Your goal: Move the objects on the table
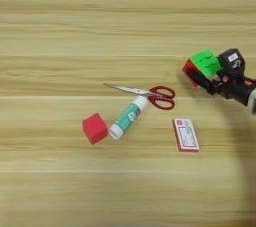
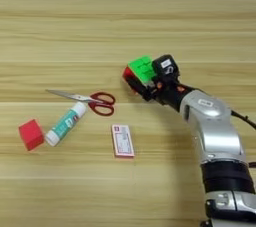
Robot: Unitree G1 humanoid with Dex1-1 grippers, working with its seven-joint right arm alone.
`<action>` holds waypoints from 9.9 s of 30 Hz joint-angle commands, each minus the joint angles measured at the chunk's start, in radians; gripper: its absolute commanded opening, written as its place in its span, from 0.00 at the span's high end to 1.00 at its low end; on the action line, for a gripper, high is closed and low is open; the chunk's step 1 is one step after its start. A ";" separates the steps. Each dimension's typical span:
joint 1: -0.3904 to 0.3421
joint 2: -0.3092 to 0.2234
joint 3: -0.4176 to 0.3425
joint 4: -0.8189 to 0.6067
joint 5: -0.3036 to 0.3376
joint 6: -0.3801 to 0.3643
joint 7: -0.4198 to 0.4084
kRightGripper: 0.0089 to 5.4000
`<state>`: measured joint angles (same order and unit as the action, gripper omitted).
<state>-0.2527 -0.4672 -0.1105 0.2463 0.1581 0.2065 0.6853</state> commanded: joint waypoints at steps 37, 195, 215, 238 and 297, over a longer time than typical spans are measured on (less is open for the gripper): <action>-0.056 0.009 0.023 0.108 -0.062 -0.097 -0.063 0.26; 0.252 -0.189 -0.113 -0.077 0.025 -0.106 0.148 0.61; 0.170 -0.171 -0.093 0.201 0.023 -0.206 0.167 0.46; 0.138 -0.157 -0.176 0.060 0.158 -0.233 0.224 0.03; -0.024 -0.013 -0.034 0.062 0.019 -0.231 0.014 0.38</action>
<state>-0.2016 -0.4487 -0.1110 0.3948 0.1464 0.0063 0.7103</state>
